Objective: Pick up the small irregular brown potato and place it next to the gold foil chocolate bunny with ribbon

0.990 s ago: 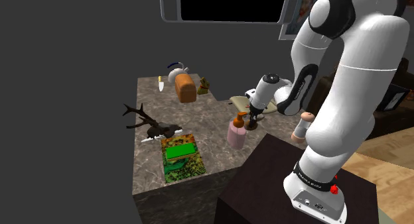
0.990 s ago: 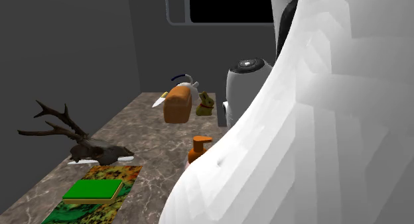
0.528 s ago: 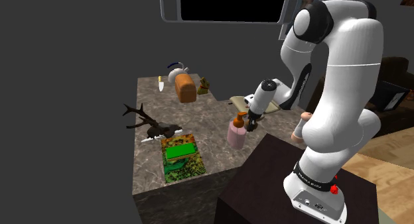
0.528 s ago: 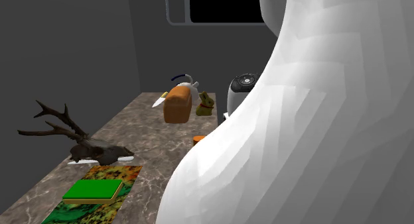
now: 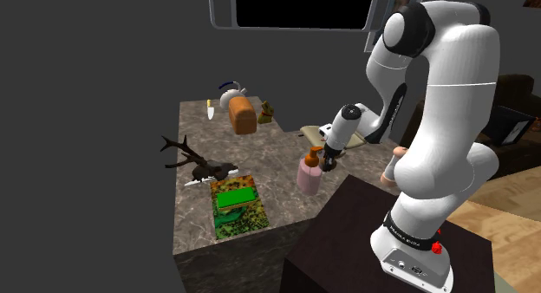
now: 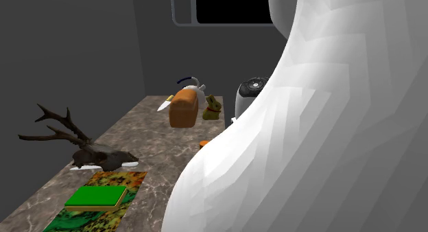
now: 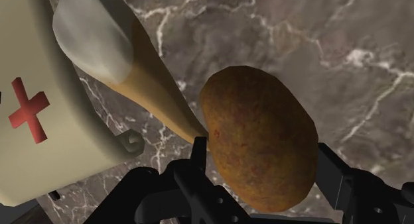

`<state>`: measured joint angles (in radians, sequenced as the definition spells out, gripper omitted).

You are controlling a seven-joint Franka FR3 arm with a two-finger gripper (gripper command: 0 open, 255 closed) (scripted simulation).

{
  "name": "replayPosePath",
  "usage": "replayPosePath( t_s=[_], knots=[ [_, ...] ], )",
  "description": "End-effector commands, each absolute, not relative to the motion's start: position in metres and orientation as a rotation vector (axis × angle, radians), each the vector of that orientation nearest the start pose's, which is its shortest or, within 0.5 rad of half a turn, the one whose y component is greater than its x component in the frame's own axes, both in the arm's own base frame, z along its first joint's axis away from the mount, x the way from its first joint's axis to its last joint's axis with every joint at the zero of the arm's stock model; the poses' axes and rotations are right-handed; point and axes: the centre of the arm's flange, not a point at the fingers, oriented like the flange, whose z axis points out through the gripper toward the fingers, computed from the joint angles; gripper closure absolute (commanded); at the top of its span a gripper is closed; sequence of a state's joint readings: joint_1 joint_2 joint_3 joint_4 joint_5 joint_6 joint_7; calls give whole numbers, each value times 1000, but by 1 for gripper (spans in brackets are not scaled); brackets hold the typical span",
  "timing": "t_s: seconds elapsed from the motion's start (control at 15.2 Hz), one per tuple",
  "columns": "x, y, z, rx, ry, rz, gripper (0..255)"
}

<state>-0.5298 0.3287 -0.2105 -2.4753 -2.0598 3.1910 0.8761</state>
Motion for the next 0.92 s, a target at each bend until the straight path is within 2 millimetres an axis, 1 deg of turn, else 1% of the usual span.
replayPosePath(
  t_s=[0.0,0.53,0.86],
  knots=[
    [330,-200,157,-3310,-798,-284,255],
    [330,-200,157,-3310,-798,-284,255],
    [330,-200,183,-3310,-798,-284,255]
  ],
)
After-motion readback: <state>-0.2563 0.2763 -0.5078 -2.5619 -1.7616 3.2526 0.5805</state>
